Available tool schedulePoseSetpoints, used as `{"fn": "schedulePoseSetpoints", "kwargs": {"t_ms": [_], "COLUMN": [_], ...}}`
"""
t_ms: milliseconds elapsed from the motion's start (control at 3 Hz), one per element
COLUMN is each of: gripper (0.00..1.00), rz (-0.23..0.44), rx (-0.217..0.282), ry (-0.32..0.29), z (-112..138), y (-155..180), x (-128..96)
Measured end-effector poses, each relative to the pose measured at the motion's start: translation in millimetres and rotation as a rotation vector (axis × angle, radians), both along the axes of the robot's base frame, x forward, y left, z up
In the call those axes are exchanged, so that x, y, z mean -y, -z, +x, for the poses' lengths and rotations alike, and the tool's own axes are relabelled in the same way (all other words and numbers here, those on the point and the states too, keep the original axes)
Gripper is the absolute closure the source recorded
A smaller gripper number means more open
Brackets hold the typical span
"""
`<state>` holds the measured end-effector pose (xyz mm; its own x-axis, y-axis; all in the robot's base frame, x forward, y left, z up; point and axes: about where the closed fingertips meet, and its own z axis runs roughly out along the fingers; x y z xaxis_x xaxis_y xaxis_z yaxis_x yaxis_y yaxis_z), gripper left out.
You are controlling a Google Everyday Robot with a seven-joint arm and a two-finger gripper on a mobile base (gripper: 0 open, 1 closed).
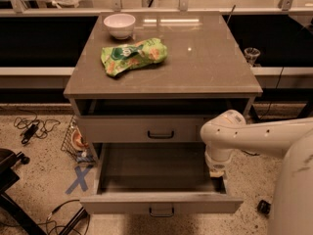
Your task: Open middle drawer
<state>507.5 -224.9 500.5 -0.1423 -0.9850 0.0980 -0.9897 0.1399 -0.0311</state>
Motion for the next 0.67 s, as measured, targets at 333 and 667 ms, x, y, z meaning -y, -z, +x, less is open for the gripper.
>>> {"fn": "schedulePoseSetpoints", "kwargs": {"t_ms": [333, 667], "gripper": [1.0, 1.0], "rz": [0.063, 0.141], "rx": [0.024, 0.073], "ry": [0.006, -0.031], "z": [-8, -17], "y": [17, 46], "x": [7, 6]}}
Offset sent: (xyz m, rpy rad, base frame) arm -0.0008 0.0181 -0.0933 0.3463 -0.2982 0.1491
